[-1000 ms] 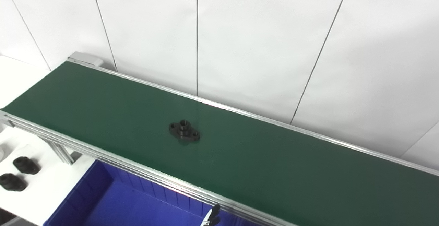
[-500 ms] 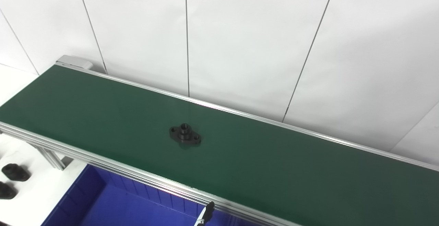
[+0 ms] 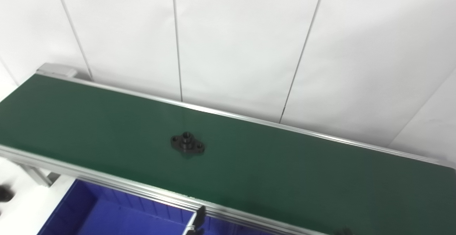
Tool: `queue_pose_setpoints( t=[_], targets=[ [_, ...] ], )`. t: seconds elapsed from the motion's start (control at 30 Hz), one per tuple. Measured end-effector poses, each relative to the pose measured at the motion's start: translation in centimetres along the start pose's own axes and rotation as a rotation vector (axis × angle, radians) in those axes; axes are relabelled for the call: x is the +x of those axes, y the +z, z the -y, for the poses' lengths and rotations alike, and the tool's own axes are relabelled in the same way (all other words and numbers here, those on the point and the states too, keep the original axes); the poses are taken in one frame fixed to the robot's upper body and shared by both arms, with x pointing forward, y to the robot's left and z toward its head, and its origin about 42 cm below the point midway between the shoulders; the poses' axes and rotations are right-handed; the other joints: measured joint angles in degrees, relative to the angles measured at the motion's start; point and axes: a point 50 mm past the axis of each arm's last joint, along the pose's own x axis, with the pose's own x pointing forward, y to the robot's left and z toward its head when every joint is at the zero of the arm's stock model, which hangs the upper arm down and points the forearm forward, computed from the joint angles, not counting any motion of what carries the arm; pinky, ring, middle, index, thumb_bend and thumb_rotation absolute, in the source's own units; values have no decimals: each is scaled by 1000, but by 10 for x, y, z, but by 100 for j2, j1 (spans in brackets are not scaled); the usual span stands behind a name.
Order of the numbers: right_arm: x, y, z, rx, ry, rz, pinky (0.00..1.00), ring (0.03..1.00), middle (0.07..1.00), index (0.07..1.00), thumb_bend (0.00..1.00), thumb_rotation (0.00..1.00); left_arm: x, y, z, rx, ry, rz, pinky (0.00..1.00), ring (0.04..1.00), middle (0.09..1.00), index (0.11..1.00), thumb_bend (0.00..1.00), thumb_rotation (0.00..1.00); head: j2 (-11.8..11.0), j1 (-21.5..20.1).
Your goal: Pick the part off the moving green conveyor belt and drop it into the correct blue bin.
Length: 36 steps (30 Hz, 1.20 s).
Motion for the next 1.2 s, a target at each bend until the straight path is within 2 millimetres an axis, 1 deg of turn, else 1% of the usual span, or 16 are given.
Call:
queue_pose_setpoints(
  t=[0.13,0.2,0.3,0.4,0.47,0.53,0.6,0.67,0.77,0.9,0.97,1.03,1.17,1.2],
  targets=[
    [26,23,1,-91,-17,90,843,919,941,1000,805,713,-1,-1,-3,-1,0,-11,997,1000,1000,1000,852,875,62,-97],
    [42,30,0,-118,-14,111,845,934,959,1000,899,722,-1,-1,-4,-9,2,-15,999,1000,1000,1000,868,874,79,-132],
    [71,34,0,-165,9,116,830,932,966,990,940,716,-1,0,-5,-8,-1,-14,1000,1000,1000,1000,871,873,97,-158],
    [98,45,2,-201,18,120,825,921,959,980,943,694,0,4,-5,-25,-5,-4,1000,1000,1000,1000,879,872,123,-176],
    [113,51,3,-214,30,115,816,910,945,974,945,677,0,5,-5,-29,-9,-5,1000,1000,1000,1000,881,887,132,-167],
    [126,55,4,-242,43,107,810,906,942,976,947,680,-1,4,-5,-30,-14,-10,1000,1000,1000,1000,879,891,132,-167],
    [139,56,4,-278,61,81,791,893,932,967,956,678,-1,4,-4,-30,-15,-11,1000,1000,1000,1000,883,909,123,-158],
    [154,59,5,-325,68,71,774,880,919,956,971,669,-1,4,-4,-30,-16,-11,1000,1000,1000,1000,865,912,123,-123],
    [178,59,0,-375,80,60,748,872,911,941,996,647,-1,4,-4,-31,-18,-12,1000,1000,1000,1000,883,924,132,-106],
    [213,54,-13,-452,121,37,760,872,908,935,1000,638,-1,4,-3,-34,-17,-13,1000,1000,1000,1000,905,919,141,-53],
    [230,54,-20,-496,143,37,766,875,903,933,1000,642,-1,5,-2,-36,-21,-14,1000,1000,1000,1000,897,928,150,-18],
    [241,53,-26,-543,161,31,773,878,901,935,1000,668,-1,5,-1,-37,-23,-14,1000,1000,1000,1000,891,931,150,-9],
    [263,51,-43,-652,202,8,769,863,893,929,1000,658,-2,5,-1,-37,-26,-14,1000,1000,1000,1000,898,923,158,9],
    [268,50,-47,-673,211,2,769,860,891,928,1000,653,-2,5,-1,-38,-26,-14,1000,1000,1000,1000,912,923,159,26]
  ],
)
